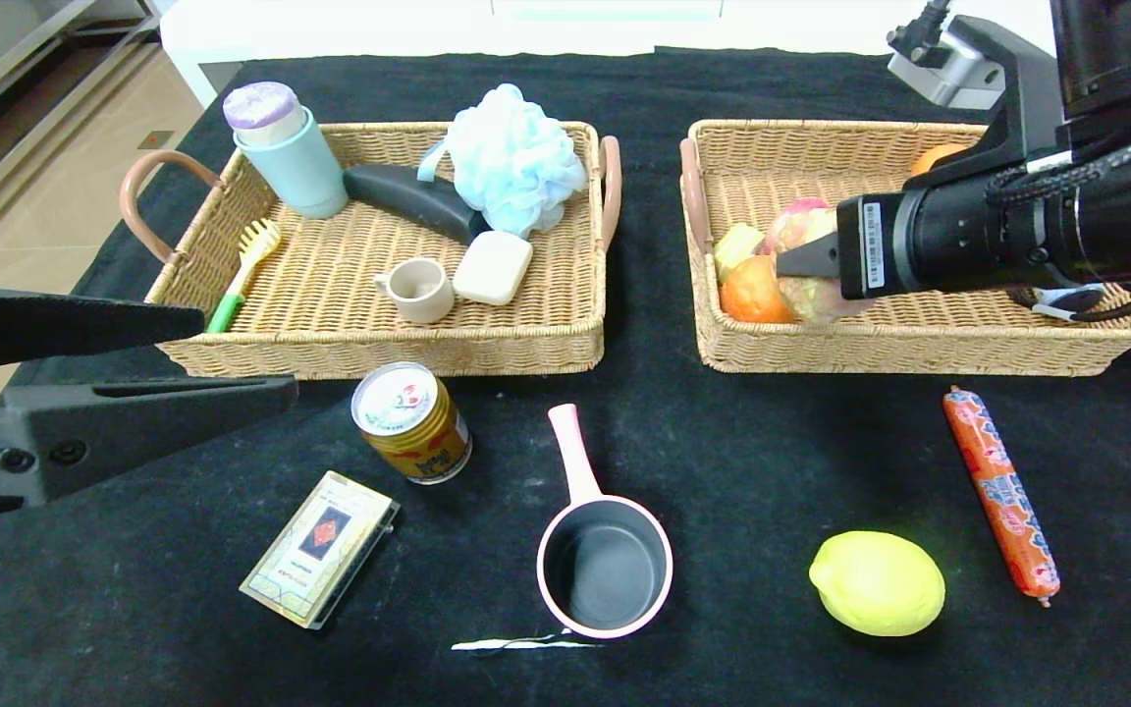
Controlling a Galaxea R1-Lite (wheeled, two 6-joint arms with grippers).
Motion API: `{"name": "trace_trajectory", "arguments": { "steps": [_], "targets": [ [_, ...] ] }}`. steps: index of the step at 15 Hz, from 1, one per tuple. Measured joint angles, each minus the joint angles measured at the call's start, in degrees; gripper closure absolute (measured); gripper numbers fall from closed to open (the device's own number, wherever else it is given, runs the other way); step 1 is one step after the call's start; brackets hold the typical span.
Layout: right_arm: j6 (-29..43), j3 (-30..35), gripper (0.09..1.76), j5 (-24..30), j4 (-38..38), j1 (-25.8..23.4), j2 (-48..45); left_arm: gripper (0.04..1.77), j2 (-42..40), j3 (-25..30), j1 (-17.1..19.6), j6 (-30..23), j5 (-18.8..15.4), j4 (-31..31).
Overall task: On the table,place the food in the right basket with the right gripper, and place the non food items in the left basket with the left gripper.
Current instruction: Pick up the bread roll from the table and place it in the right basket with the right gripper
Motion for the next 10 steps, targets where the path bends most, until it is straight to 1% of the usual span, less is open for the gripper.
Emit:
{"name": "trace_trajectory", "arguments": {
  "steps": [3,7,10],
  "targets": [
    [-0.5,-5.6,0.98,0.1,0.0,-5.2,3.2,0.09,0.0,0.1,0.0,0.0,0.0,0.0],
    [-0.6,-12.8,0.98,0.3,-0.1,-10.3,8.3,0.09,0.1,0.1,0.0,0.0,0.0,0.1],
    [-1.1,-15.2,0.98,0.4,-3.8,-13.7,11.9,0.09,0.1,0.1,0.0,0.0,0.0,0.0]
  ]
}}
